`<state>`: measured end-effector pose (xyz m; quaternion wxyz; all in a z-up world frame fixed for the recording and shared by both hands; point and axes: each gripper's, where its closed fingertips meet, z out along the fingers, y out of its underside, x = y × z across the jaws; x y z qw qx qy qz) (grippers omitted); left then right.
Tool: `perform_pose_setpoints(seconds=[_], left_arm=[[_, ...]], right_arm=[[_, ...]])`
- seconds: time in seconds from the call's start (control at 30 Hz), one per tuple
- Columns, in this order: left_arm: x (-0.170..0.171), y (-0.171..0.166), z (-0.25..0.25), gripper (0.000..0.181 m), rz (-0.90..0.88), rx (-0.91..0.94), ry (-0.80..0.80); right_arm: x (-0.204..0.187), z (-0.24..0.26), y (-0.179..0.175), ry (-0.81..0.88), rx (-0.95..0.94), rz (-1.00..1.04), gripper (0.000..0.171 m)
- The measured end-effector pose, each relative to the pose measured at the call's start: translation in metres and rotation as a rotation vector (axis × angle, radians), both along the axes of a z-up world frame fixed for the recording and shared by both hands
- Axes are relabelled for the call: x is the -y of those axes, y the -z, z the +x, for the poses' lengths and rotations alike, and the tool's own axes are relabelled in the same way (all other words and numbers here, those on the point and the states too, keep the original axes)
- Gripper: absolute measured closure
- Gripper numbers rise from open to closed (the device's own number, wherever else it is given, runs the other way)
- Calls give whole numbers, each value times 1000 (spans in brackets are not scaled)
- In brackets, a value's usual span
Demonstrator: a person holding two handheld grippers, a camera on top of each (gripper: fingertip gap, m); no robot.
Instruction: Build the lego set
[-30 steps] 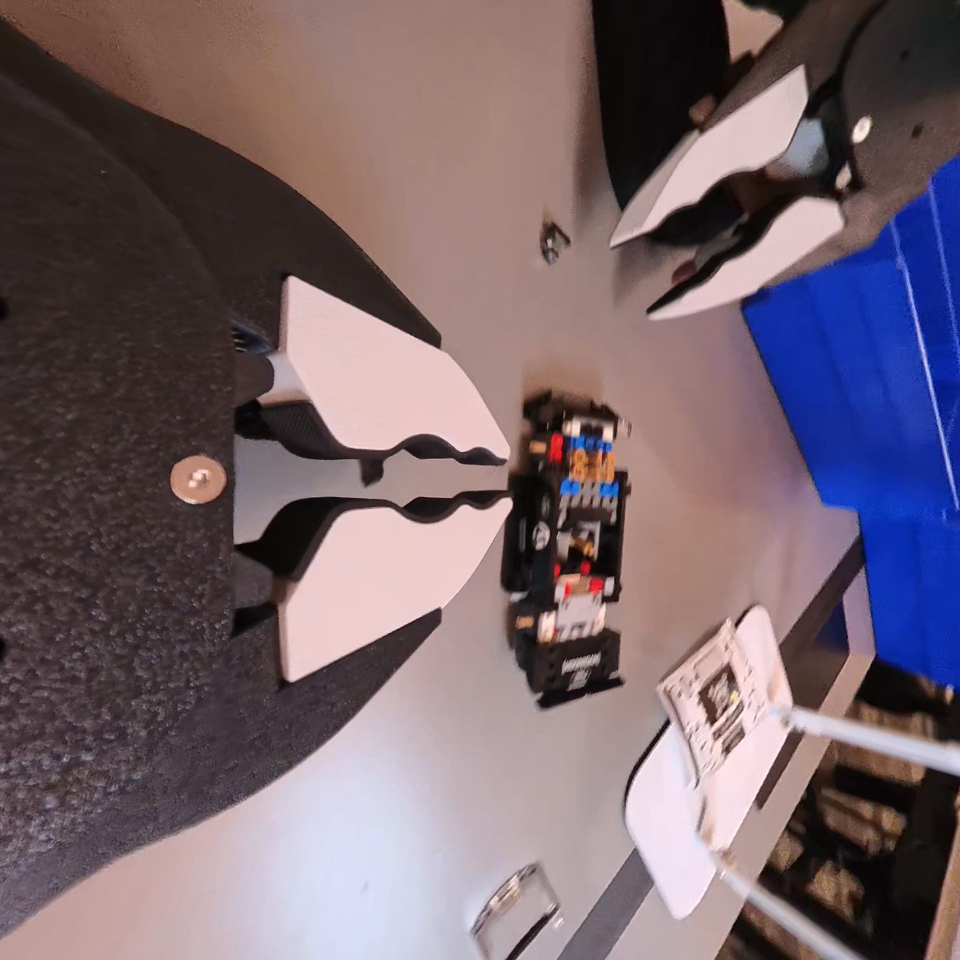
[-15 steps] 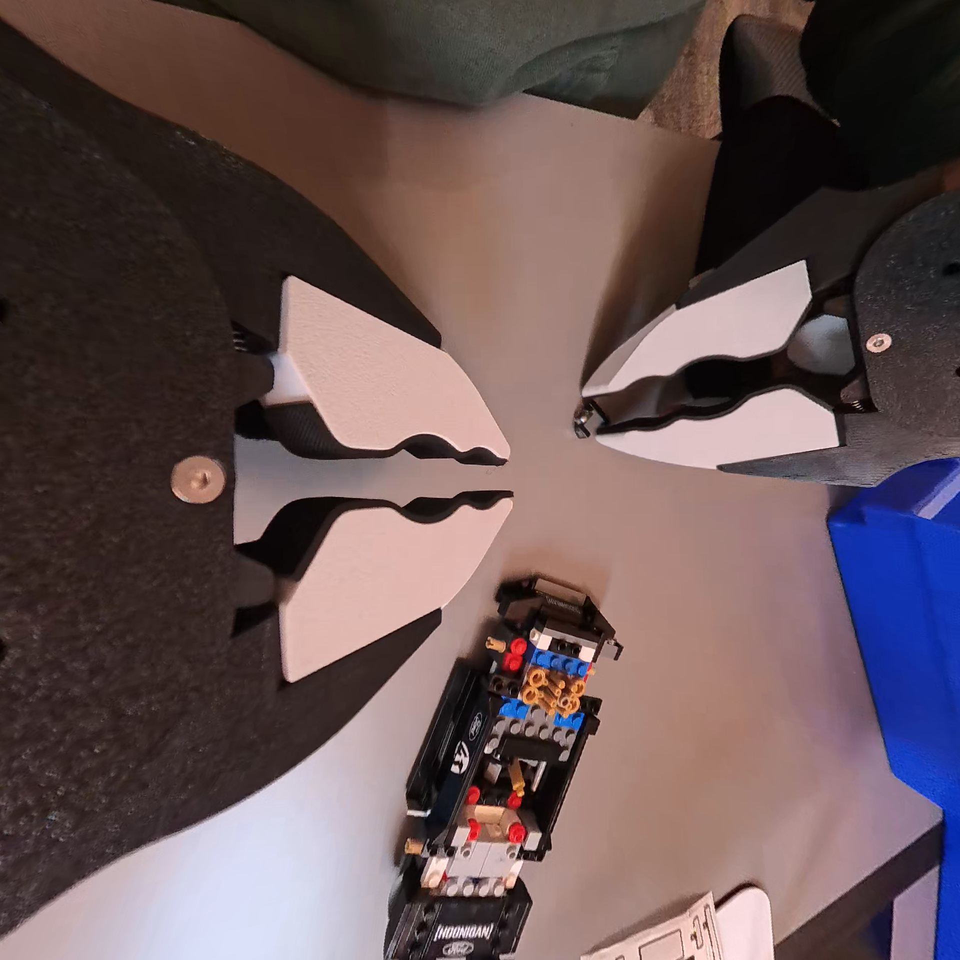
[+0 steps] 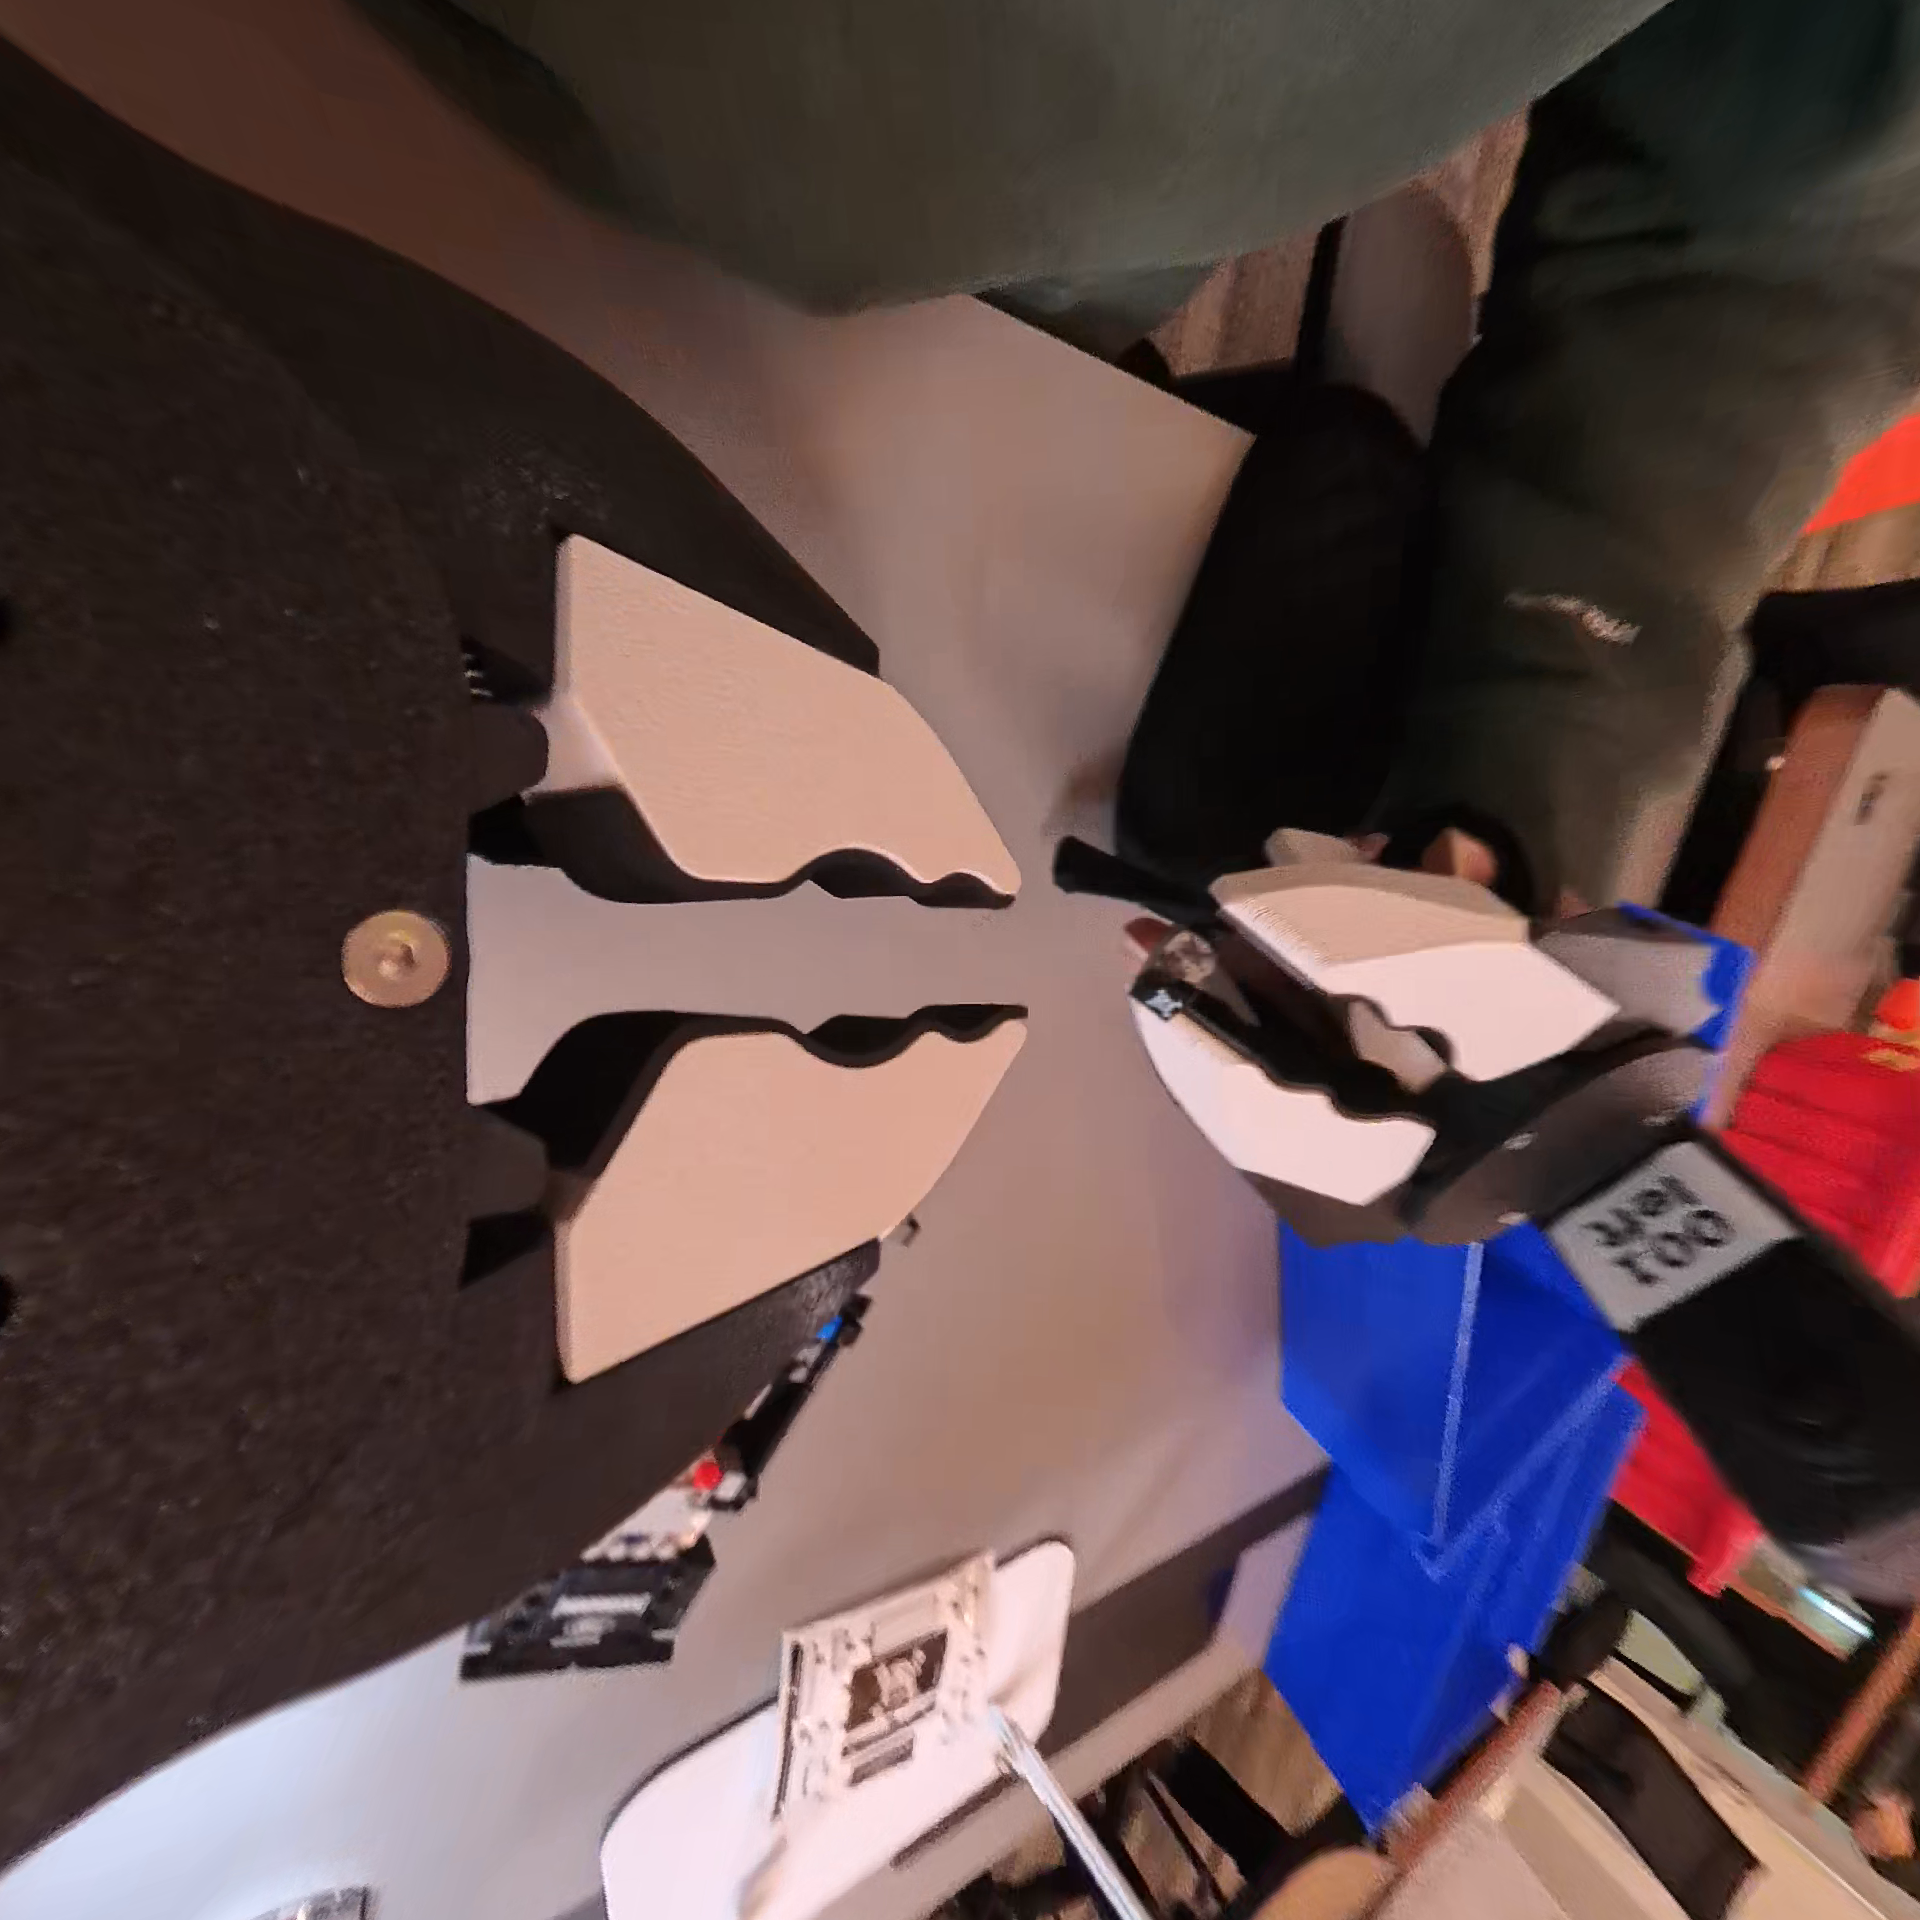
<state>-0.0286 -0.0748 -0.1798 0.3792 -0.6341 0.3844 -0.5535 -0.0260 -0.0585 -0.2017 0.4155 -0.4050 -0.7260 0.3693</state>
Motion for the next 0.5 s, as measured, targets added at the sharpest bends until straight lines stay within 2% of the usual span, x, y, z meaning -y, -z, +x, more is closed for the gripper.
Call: perform_pose_setpoints(seconds=[0.1,0.2,0.37,0.5], left_arm=[[0,-7,4,166,-20,61,53],[-2,-8,12,166,-25,83,72],[-7,-4,19,166,37,38,38],[-7,-4,18,166,60,25,22]], right_arm=[[2,1,-19,-1,-71,-44,152],[4,4,-29,-21,-81,-221,152],[6,10,-30,-67,-13,-520,152],[4,9,-30,-72,-11,-662,152]])
